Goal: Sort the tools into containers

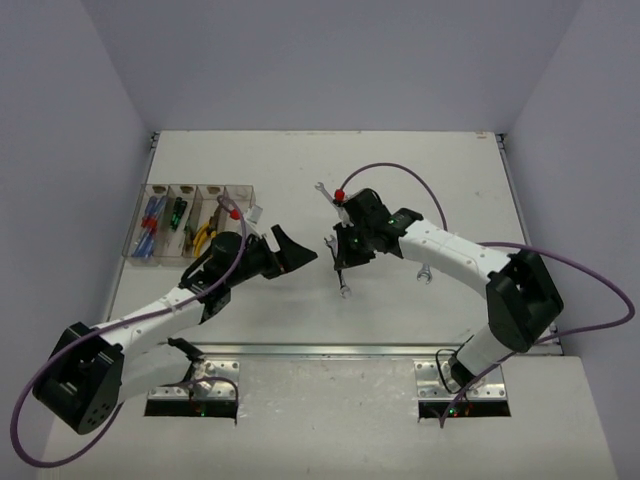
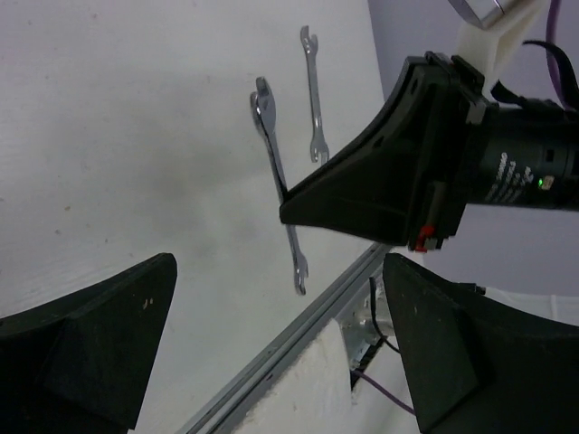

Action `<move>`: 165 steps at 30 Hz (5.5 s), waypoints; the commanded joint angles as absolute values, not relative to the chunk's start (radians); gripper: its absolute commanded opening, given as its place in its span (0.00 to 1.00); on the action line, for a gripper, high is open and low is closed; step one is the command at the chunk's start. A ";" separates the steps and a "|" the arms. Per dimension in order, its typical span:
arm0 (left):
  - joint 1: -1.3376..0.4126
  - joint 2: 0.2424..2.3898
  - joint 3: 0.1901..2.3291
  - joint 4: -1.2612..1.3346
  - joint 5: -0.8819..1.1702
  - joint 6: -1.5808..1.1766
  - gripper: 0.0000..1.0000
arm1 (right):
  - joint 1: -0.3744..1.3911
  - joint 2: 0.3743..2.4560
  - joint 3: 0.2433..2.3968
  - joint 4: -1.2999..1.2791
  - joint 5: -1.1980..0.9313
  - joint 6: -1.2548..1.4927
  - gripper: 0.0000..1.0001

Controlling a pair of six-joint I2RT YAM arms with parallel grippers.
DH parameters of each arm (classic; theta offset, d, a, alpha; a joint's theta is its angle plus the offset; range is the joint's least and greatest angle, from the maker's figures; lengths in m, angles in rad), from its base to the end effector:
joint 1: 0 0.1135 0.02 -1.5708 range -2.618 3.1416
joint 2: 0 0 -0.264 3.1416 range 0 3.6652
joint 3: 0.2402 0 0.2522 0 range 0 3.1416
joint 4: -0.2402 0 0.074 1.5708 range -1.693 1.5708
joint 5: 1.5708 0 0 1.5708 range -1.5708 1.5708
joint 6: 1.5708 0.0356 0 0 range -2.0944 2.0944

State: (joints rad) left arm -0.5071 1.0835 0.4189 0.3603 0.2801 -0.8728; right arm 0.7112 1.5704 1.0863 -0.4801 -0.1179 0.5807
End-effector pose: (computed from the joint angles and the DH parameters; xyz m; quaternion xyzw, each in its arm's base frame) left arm 0.1958 -0.1200 0.2105 -0.0639 0.7999 -0.4598 0.3803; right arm 0.2450 0.2166 0.2268 -0.0797 0.9495 0.2244 0.2042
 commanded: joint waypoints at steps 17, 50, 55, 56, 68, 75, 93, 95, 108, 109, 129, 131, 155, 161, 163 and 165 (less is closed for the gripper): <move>-0.582 1.228 0.497 0.569 0.179 -0.950 0.49 | 0.813 1.475 1.101 -0.279 -0.177 0.628 0.00; -0.225 1.891 1.459 -0.519 -0.546 -0.005 0.00 | 0.341 1.066 0.764 -0.468 0.003 0.426 0.99; -0.225 1.906 1.459 -0.543 -0.464 -0.063 0.26 | 0.341 1.063 0.754 -0.465 0.005 0.425 0.99; -0.225 1.899 1.460 -0.547 -0.455 -0.071 0.38 | 0.341 1.064 0.753 -0.464 0.006 0.425 0.99; -0.305 1.281 1.214 -0.565 -0.262 -0.300 1.00 | 0.295 1.273 0.867 -0.548 0.194 0.452 0.99; -0.323 0.834 0.870 -0.540 -0.135 -0.293 1.00 | 0.195 1.563 1.004 -0.596 0.224 0.445 0.91; -0.351 0.603 0.719 -0.442 -0.083 -0.290 1.00 | 0.038 1.953 1.181 -0.597 0.080 0.330 0.45; -0.351 0.599 0.719 -0.439 -0.081 -0.288 1.00 | 0.037 1.959 1.148 -0.580 0.096 0.330 0.39; -0.351 0.617 0.716 -0.433 -0.074 -0.285 1.00 | 0.085 1.877 1.066 -0.553 0.023 0.364 0.00; -0.351 0.618 0.716 -0.433 -0.075 -0.285 1.00 | 0.092 1.855 1.053 -0.534 0.009 0.370 0.00; -0.327 0.650 0.723 -0.432 -0.060 -0.286 1.00 | 0.373 1.367 0.948 -0.408 -0.166 0.465 0.00; -0.324 0.664 0.731 -0.437 -0.053 -0.287 1.00 | 0.408 1.330 0.937 -0.380 -0.197 0.481 0.00; -0.324 0.617 0.557 -0.062 0.258 -0.659 1.00 | 0.830 1.362 1.061 -0.335 -0.132 0.500 0.00; -0.324 0.642 0.538 -0.040 0.243 -0.678 1.00 | 0.850 1.374 1.072 -0.322 -0.154 0.494 0.00; -0.325 0.677 0.538 -0.019 0.270 -0.679 1.00 | 0.853 1.370 1.064 -0.292 -0.184 0.494 0.00; -0.324 0.705 0.545 0.018 0.287 -0.687 1.00 | 0.856 1.371 1.071 -0.302 -0.169 0.491 0.00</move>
